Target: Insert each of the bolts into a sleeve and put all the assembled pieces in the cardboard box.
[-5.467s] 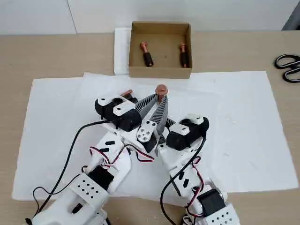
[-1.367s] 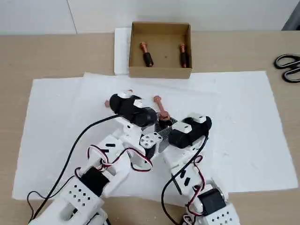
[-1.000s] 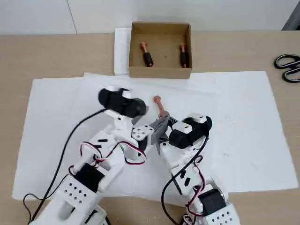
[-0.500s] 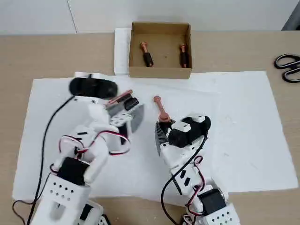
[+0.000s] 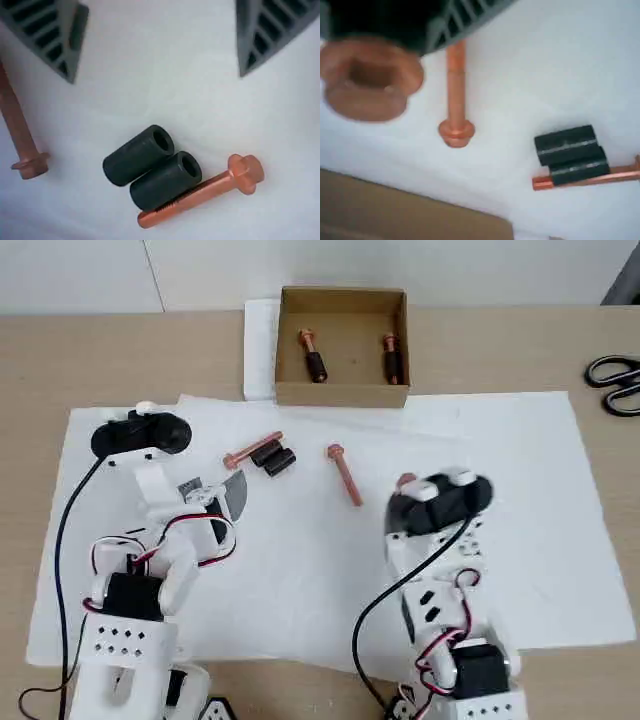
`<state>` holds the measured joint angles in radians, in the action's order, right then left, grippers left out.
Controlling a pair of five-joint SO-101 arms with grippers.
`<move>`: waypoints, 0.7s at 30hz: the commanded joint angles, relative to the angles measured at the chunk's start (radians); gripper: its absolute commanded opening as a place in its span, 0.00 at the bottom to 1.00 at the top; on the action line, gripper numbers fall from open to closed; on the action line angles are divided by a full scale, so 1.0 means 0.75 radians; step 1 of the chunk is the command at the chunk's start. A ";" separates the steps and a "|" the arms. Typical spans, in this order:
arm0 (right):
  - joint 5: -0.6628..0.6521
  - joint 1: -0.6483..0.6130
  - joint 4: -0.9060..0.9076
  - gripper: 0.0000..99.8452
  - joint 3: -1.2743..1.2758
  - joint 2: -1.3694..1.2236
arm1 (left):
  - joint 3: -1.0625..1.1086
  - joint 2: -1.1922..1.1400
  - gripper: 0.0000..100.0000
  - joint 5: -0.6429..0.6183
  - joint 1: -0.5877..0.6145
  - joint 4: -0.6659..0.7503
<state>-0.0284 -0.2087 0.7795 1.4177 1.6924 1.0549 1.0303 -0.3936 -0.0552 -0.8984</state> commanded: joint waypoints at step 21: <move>-0.010 0.028 -0.435 0.00 -1.763 -2.219 | 0.058 0.035 0.20 0.000 0.012 0.074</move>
<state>-0.0330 -0.1887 0.4849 0.3391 0.1811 1.0856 1.0349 -0.3936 -0.0506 -0.8907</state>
